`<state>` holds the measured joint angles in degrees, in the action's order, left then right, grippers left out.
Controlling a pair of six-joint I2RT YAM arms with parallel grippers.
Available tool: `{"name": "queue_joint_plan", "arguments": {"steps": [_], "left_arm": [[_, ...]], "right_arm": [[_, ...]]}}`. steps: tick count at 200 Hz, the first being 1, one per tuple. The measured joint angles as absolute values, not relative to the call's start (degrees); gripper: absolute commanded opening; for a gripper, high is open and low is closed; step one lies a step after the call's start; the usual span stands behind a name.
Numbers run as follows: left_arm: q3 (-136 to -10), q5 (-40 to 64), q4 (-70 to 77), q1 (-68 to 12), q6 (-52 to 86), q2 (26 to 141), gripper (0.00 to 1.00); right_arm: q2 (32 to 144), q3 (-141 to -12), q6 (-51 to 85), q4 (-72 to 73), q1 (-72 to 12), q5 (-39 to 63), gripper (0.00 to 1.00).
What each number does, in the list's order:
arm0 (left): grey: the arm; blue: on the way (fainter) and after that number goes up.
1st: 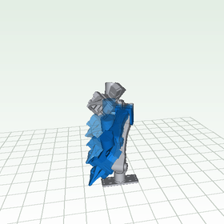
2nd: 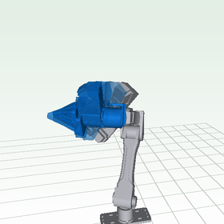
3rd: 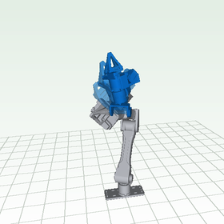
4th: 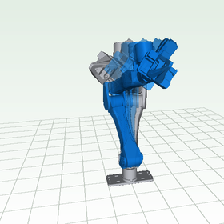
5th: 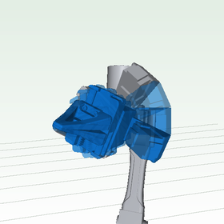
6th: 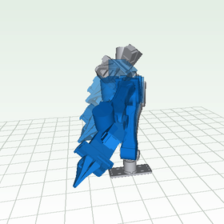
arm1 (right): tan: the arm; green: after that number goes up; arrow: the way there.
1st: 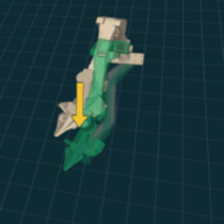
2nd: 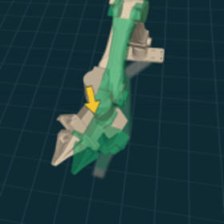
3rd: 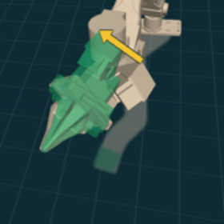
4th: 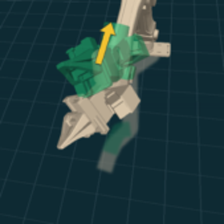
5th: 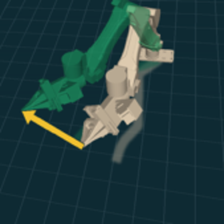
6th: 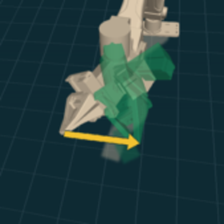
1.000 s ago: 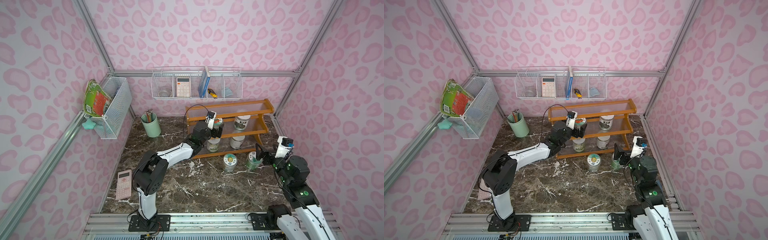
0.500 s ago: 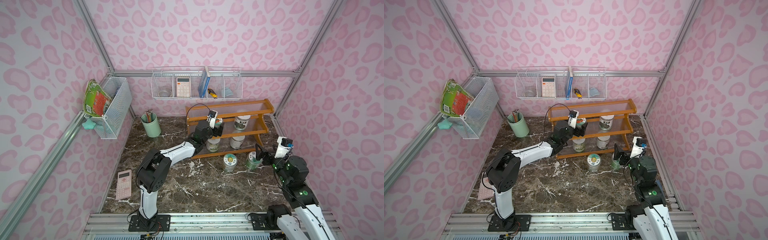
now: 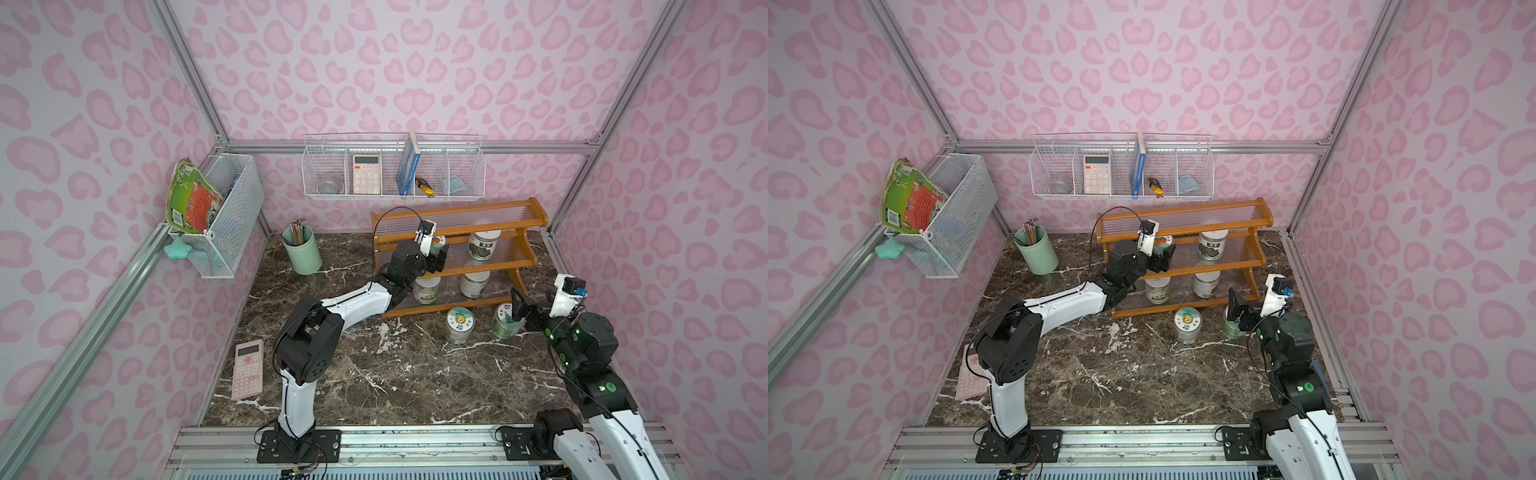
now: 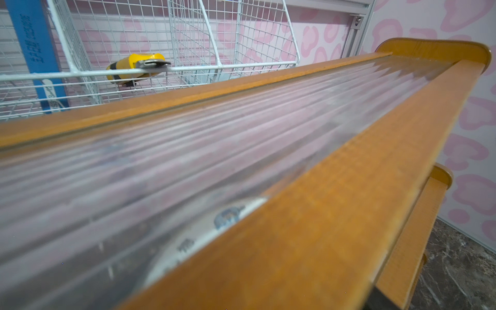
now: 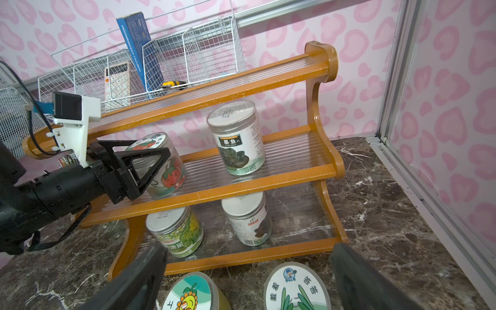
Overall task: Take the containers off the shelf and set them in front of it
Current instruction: 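Pick up a container from the shelf, then place the container at the center of the board.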
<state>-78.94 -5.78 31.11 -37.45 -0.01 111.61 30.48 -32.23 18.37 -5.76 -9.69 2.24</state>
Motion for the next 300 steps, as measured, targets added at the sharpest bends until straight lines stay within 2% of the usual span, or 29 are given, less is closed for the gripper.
{"name": "queue_joint_plan", "arguments": {"steps": [98,222,300], "left_arm": [[-73.12,-6.44,28.16,-39.64,-2.02,104.16,0.71],[-56.53,-9.3,25.63,-47.9,-4.45,85.62,0.7],[-43.55,-13.85,21.98,-51.59,2.0,79.48,0.69]], "right_arm": [[30.26,-32.25,19.05,-5.76,-9.65,2.33,0.99],[31.0,-33.43,19.05,-5.8,-9.65,3.49,0.99],[30.89,-34.04,19.03,-6.39,-9.69,5.37,0.99]]}}
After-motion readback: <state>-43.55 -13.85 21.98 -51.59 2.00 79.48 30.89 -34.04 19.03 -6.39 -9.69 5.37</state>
